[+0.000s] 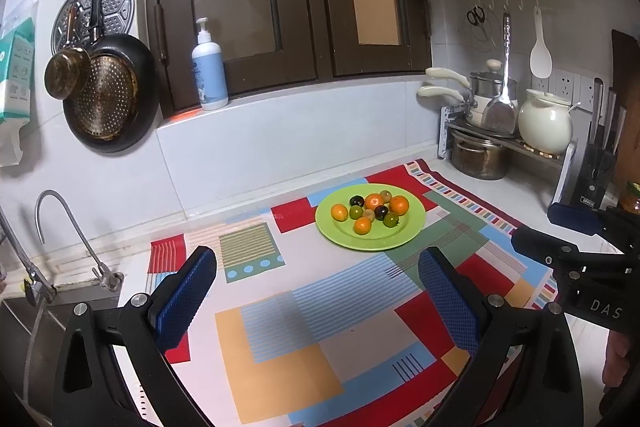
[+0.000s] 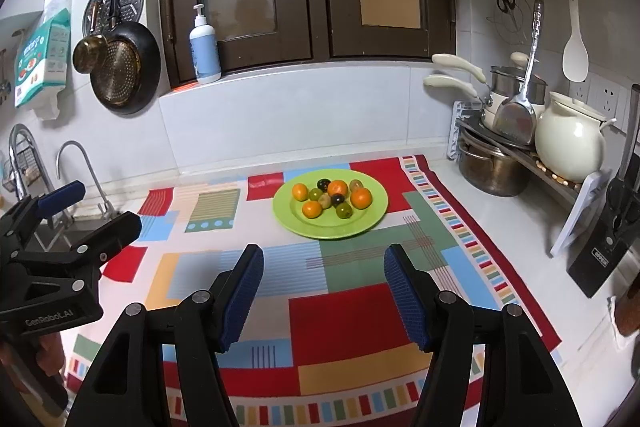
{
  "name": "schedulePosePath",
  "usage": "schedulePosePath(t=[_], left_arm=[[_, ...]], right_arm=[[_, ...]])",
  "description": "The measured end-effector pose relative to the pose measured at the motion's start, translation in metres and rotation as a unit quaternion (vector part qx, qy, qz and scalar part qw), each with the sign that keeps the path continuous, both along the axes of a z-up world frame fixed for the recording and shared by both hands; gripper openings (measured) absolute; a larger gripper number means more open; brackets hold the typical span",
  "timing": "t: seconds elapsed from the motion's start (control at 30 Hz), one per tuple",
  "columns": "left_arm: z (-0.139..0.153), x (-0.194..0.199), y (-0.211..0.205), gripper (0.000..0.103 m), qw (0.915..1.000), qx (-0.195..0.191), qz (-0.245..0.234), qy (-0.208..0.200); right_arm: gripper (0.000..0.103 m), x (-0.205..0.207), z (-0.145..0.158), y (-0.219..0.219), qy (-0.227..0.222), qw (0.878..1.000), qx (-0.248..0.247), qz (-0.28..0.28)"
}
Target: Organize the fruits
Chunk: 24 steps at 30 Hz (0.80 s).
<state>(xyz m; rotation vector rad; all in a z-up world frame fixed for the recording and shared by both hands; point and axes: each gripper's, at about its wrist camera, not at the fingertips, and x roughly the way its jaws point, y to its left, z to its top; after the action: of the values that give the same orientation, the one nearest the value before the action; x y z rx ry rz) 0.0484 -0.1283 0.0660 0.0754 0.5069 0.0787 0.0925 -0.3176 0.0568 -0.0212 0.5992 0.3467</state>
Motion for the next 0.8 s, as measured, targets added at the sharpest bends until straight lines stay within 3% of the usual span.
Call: schedulePosePath(t=[0.8], left_arm=[[0.0009,-0.0027,0.0016,0.103,1.0,0.006,0.0,-0.003]], right_arm=[[0.064,-0.0015,-0.0008,-0.0009,0.002,1.0,-0.001,0.0]])
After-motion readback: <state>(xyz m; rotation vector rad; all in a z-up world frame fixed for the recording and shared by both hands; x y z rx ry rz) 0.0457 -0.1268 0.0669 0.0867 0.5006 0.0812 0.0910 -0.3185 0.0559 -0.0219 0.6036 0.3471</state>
